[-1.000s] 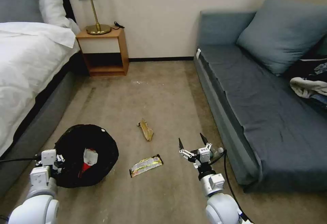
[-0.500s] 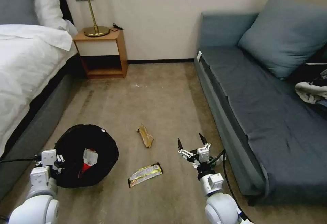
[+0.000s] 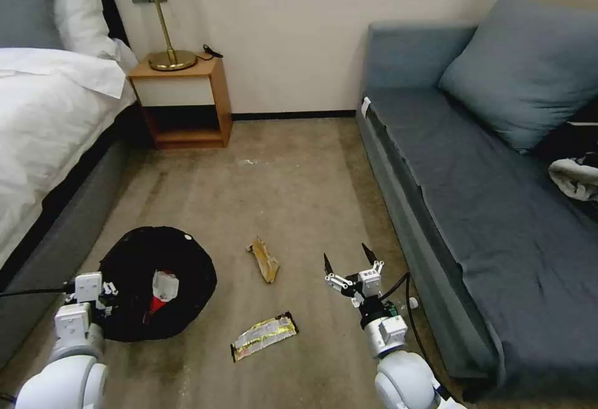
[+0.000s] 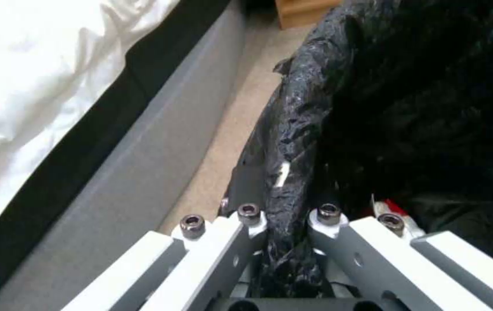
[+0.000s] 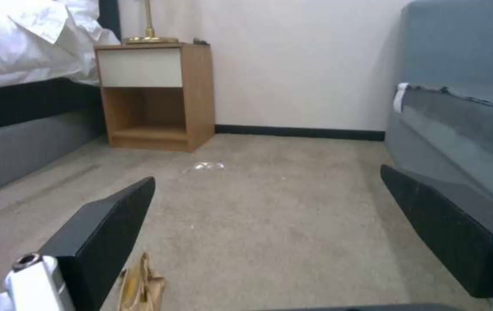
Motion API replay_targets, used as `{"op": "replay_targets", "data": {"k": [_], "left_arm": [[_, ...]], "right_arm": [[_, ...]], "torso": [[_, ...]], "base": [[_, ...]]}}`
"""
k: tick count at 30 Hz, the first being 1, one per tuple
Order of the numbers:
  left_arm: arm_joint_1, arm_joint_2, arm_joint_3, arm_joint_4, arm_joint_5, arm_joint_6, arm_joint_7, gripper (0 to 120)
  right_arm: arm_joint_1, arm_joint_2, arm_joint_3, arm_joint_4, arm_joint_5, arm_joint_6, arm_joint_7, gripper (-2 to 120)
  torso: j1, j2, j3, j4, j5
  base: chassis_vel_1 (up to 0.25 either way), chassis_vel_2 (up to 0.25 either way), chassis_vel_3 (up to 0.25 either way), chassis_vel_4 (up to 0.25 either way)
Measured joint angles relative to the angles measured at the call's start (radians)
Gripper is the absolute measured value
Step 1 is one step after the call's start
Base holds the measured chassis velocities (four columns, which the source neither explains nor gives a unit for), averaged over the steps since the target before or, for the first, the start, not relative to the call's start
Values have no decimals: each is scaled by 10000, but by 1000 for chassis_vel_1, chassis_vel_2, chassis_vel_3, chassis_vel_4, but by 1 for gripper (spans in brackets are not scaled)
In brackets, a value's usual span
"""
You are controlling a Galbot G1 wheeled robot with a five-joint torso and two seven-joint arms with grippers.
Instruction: Pick up the trash bin, then pick up the garbage on the floor and place it into the trash bin.
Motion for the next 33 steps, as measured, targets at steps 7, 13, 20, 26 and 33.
{"op": "replay_targets", "data": {"k": [7, 13, 20, 26, 33], "left_arm": [[-295, 140, -19, 94, -15, 89, 3, 3], [-36, 198, -104, -343, -27, 157, 23, 3], [316, 133, -71, -797, 176, 216, 32, 3], [399, 29, -8, -975, 273, 240, 35, 3], [492, -227, 63, -981, 442, 180, 31, 3]], "right_arm": [[360, -213, -306, -195, 273, -4, -357, 100], [1990, -1630, -2445, -691, 1437, -752, -1353, 100], [4957, -2725, -5876, -1491, 3096, -4396, -1068, 100], [5809, -2439, -6737, -2227, 3919, -5563, -1819, 100], [5788, -1457, -6495, -3494, 3214, -5546, -3041, 100]], "torso": [[-1, 0, 0, -1, 0], [-1, 0, 0, -1, 3], [-2, 0, 1, 1, -1], [-2, 0, 0, 0, -1], [-1, 0, 0, 1, 0]], "base": [[-56, 43, 35, -46], [0, 0, 0, 0], [0, 0, 0, 0], [0, 0, 0, 0], [0, 0, 0, 0]]}}
